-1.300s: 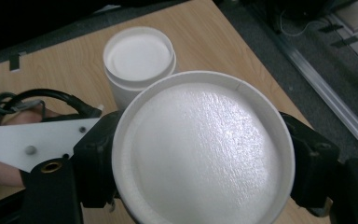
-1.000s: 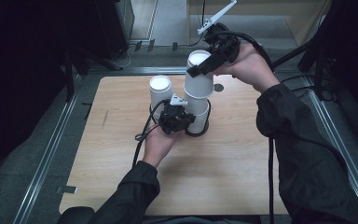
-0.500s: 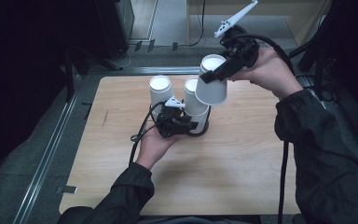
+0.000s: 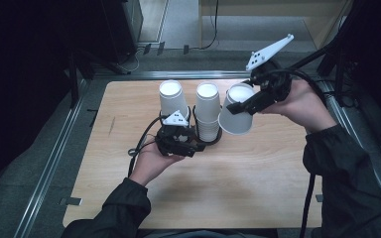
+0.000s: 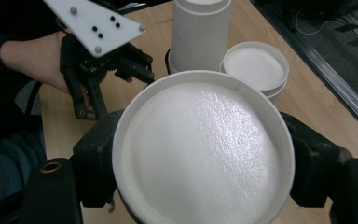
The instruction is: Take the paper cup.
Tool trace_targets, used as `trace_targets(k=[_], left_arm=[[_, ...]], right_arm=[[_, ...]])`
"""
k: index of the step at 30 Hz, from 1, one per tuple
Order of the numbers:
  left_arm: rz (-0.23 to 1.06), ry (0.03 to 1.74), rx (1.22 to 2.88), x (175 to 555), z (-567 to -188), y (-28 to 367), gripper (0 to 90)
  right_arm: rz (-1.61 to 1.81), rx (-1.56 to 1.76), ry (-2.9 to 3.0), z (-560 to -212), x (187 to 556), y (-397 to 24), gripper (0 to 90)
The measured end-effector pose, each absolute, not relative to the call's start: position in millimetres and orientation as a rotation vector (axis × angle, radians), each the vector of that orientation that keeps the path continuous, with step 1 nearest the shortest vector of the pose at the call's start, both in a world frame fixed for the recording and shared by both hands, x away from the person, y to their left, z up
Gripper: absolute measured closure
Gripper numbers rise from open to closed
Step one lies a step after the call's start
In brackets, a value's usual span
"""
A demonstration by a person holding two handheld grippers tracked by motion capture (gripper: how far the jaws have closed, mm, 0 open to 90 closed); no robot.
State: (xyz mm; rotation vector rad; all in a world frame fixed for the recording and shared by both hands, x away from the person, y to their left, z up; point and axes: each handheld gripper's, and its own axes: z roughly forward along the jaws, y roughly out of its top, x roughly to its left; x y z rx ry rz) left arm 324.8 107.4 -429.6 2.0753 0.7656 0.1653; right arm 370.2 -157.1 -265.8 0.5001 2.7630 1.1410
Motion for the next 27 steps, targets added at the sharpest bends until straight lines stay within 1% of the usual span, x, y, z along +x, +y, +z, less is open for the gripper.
trace_targets(k=[1,4,6,7,10,13,16,19,20,25,27], left_arm=[[0.162,0.76,2.062,325,-431,110,28.9],[0.137,0.742,2.042,327,-436,116,28.3],[0.157,0.721,2.057,327,-438,118,27.4],[0.167,0.709,2.065,326,-439,118,27.4],[0.172,0.693,2.086,326,-442,120,26.5],[0.129,0.7,2.083,328,-445,121,25.1],[0.054,0.68,2.065,329,-449,123,24.7],[0.005,0.68,2.052,330,-453,123,20.8],[-0.048,0.67,2.047,332,-457,125,19.6],[-0.074,0.643,2.044,333,-460,129,19.5],[-0.06,0.641,2.05,333,-461,131,19.1]], right_arm=[[1.141,0.5,2.763,-266,370,-157,25.5],[1.14,0.482,2.776,-282,364,-158,25.5],[1.128,0.482,2.79,-299,360,-158,25.5],[1.128,0.482,2.79,-299,360,-158,25.5],[1.13,0.479,2.801,-314,356,-157,25.5],[1.135,0.48,2.808,-327,353,-157,25.5],[1.125,0.485,2.816,-339,350,-156,25.5],[1.117,0.484,2.819,-351,347,-156,25.5],[1.124,0.489,2.821,-359,345,-156,25.5],[1.159,0.521,2.812,-379,344,-158,25.6],[1.186,0.541,2.819,-390,344,-159,25.6]])
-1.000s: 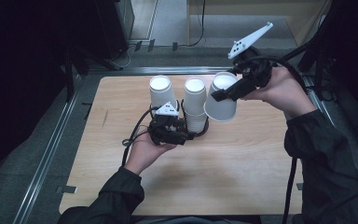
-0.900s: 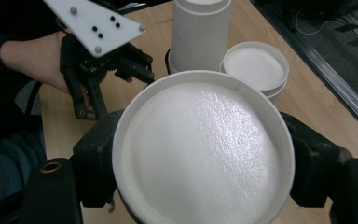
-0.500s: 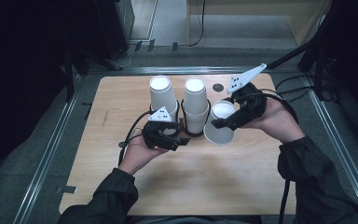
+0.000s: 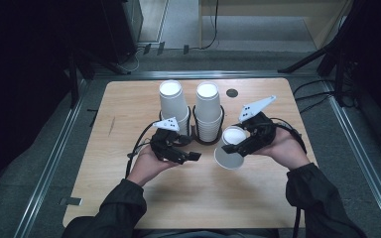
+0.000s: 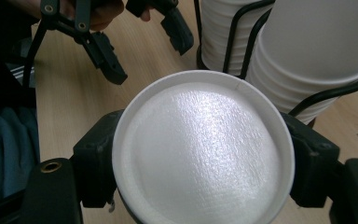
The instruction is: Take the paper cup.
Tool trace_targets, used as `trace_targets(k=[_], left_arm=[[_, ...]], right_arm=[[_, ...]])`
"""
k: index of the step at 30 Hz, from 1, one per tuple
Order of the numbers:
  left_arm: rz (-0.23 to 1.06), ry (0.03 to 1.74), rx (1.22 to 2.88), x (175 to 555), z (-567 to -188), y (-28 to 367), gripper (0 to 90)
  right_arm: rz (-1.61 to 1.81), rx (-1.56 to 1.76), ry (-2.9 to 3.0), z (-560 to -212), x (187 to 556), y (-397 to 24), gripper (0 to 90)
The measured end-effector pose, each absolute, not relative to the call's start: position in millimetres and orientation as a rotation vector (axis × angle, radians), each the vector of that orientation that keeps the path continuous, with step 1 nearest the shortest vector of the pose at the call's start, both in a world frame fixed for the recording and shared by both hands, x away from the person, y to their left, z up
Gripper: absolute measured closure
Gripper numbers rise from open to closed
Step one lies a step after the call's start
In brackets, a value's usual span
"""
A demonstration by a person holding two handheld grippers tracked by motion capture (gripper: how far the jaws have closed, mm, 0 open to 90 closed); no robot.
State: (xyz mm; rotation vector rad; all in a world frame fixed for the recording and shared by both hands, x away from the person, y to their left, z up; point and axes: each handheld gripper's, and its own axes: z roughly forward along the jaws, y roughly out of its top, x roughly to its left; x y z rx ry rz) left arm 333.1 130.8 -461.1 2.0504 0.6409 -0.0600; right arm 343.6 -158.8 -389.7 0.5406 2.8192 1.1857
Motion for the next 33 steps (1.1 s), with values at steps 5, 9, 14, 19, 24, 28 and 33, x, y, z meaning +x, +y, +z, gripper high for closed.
trace_targets(k=[5,9,14,19,24,28,33], left_arm=[[-0.059,0.605,2.081,333,-468,132,19.5],[-0.065,0.591,2.084,331,-472,131,20.1],[-0.085,0.582,2.134,331,-475,127,12.5],[-0.078,0.59,2.133,327,-477,125,12.3],[-0.024,0.542,2.177,323,-479,121,12.4],[-0.015,0.535,2.198,322,-483,114,10.2],[-0.088,0.516,2.176,323,-487,107,7.9]], right_arm=[[1.193,0.53,2.827,-410,341,-155,25.6],[1.228,0.526,2.825,-423,340,-149,25.6],[1.244,0.533,2.795,-433,338,-144,25.6],[1.25,0.55,2.819,-441,337,-143,25.6],[1.292,0.557,2.816,-441,335,-141,25.7],[1.326,0.545,2.82,-440,335,-139,25.6],[1.365,0.539,2.83,-439,333,-136,25.7]])
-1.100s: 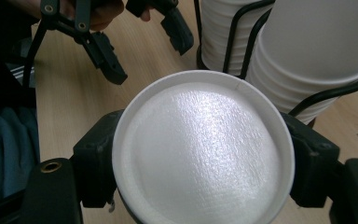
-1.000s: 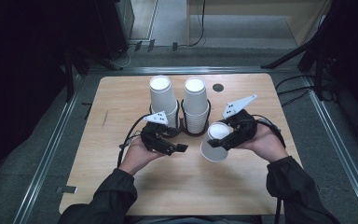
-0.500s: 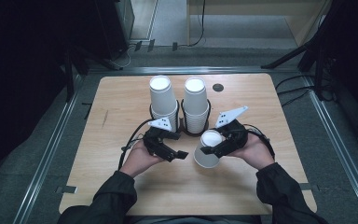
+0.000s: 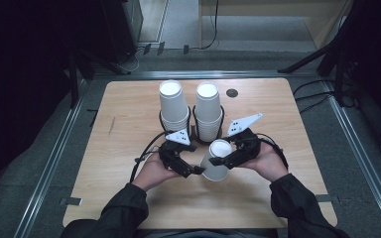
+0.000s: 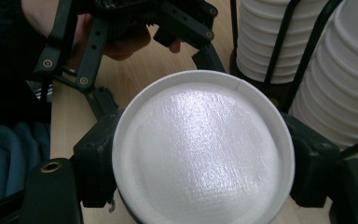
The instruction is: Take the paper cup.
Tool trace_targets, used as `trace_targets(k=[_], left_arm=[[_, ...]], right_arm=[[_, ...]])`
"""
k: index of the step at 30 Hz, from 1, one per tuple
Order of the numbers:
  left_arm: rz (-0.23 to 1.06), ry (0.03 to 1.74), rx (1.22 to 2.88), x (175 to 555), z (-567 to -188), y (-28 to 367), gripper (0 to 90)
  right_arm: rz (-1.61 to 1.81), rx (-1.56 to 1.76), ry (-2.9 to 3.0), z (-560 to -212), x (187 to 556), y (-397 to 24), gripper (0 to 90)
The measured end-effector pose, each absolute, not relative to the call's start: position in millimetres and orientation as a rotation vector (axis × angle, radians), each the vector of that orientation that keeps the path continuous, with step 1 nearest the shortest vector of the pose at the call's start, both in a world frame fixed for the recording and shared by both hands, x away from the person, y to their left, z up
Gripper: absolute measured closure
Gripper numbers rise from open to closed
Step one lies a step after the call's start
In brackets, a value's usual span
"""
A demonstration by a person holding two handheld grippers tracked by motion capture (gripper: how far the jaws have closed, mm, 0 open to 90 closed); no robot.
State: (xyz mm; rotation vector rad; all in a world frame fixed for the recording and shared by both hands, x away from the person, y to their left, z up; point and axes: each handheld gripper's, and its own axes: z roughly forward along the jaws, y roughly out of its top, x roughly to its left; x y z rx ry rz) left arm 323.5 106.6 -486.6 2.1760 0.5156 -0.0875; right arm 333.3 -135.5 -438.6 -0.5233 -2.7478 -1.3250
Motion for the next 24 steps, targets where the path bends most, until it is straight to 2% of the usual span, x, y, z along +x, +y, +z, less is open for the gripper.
trace_targets(k=[6,24], left_arm=[[-0.132,0.463,2.179,322,-493,98,0.0],[-0.151,0.431,2.153,315,-502,86,0.0]], right_arm=[[-1.378,-0.501,-2.704,-434,332,-133,25.7],[-1.431,-0.432,-2.679,-422,321,-123,26.0]])
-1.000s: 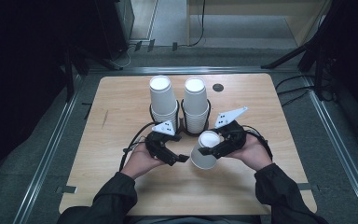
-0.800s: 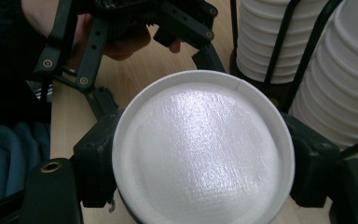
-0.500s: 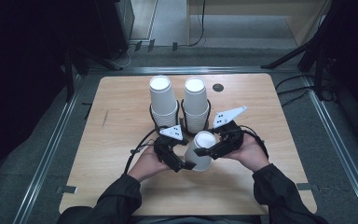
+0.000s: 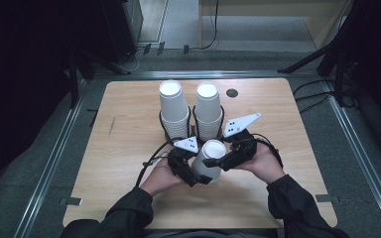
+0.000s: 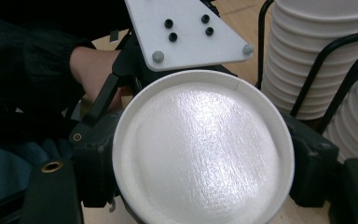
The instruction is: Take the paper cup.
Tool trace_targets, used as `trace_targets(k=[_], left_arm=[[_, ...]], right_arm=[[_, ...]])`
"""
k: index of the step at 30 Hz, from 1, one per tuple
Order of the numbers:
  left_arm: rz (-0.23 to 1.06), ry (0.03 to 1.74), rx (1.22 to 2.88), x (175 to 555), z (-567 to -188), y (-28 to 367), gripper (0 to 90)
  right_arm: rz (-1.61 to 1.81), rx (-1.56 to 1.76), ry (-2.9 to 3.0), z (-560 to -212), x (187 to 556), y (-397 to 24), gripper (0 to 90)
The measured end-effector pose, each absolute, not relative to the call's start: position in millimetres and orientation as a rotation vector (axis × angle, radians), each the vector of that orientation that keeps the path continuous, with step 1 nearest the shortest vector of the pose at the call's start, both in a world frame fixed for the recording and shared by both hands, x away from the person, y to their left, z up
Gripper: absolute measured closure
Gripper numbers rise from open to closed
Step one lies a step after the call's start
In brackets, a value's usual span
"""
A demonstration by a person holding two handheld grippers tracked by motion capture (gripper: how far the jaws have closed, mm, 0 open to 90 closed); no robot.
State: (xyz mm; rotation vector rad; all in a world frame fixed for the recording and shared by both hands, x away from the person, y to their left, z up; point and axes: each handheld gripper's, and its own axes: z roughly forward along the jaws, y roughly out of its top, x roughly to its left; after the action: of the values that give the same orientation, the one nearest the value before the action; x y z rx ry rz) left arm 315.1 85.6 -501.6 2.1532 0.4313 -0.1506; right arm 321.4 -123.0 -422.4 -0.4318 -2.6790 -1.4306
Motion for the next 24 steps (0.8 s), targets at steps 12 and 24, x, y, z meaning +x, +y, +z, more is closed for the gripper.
trace_targets(k=[12,24], left_arm=[[-0.125,0.404,2.129,312,-491,89,12.7],[-0.127,0.384,2.241,314,-476,99,15.2]], right_arm=[[-1.493,-0.439,-2.63,-419,323,-129,26.3],[-1.466,-0.436,-2.6,-417,324,-134,15.7]])
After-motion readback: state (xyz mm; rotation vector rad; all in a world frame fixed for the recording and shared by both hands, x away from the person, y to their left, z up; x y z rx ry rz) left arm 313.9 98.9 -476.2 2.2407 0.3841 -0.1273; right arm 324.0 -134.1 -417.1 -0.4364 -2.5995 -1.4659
